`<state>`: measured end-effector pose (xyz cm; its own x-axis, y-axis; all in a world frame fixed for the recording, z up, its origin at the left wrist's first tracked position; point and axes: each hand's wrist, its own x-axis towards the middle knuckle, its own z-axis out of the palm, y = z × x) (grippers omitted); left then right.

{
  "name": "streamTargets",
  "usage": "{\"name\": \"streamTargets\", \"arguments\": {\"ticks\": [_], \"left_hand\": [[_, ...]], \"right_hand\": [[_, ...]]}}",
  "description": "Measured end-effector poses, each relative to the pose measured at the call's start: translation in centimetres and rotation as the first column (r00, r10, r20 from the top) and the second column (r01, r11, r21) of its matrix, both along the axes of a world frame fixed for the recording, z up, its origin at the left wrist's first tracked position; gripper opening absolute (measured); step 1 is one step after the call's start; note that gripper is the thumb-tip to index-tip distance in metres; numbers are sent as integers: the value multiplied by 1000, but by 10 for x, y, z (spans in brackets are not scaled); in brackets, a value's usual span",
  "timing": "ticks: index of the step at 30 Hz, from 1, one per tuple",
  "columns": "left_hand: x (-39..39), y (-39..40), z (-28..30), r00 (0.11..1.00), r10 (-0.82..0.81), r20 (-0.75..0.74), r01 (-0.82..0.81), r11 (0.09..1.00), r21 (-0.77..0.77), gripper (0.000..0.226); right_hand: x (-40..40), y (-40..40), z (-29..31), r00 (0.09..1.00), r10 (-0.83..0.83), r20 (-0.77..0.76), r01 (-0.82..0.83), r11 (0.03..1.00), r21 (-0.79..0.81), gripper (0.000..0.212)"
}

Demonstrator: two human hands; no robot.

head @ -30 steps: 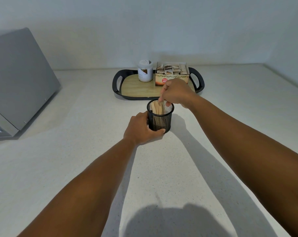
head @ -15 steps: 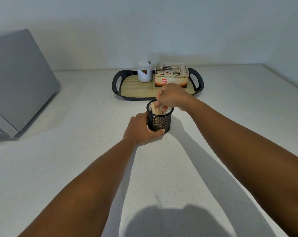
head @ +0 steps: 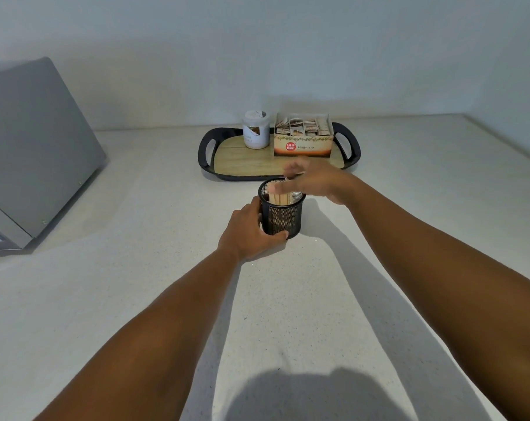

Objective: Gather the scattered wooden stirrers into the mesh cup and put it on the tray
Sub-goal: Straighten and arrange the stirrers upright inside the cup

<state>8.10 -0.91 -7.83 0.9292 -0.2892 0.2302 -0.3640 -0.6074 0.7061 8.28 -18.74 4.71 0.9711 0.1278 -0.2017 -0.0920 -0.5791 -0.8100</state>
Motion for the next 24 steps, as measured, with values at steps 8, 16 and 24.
{"name": "streamTargets", "arguments": {"ticks": [8, 16, 24], "left_hand": [[2, 0, -3, 999, 1, 32, -1, 1000, 6, 88], [3, -1, -4, 1000, -5, 29, 4, 1000, 13, 93], [2, -2, -4, 999, -2, 40, 2, 1000, 10, 90]], "right_hand": [[-4, -9, -23, 993, 90, 74, -84, 994, -77, 90], [14, -11, -29, 893, 86, 442, 61, 950, -307, 25], [15, -7, -20, 897, 64, 437, 77, 952, -297, 11]]}}
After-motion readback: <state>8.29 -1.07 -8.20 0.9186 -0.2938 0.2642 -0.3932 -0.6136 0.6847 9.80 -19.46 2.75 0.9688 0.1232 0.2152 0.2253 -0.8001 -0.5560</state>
